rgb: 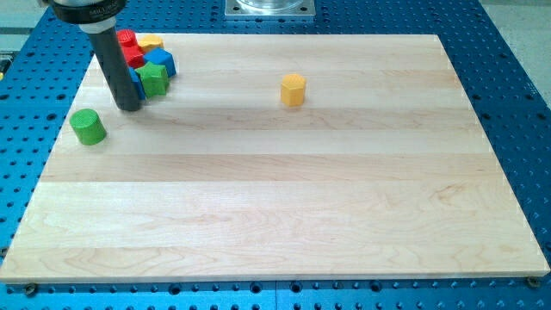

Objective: Move the hexagon parallel to the green star

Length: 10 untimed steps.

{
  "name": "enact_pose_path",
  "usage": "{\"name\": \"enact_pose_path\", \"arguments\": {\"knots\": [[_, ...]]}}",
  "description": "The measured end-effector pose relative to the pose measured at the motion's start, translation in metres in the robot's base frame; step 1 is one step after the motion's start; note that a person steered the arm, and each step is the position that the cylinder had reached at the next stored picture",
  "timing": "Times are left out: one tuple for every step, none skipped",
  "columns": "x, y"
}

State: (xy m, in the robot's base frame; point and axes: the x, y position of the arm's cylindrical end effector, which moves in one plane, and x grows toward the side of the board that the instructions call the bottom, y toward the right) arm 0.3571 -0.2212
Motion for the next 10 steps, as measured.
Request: {"name": "enact_pose_path", "arguments": {"knots": [[-0.009,-0.013],[0.019,0.019],[0.056,0.116],[0.068,0.255],[0.049,0.322],[0.024,0.295],[0.017,0.253],[0.020,0.254],[0.066,0.302],[0.059,0.347]]}}
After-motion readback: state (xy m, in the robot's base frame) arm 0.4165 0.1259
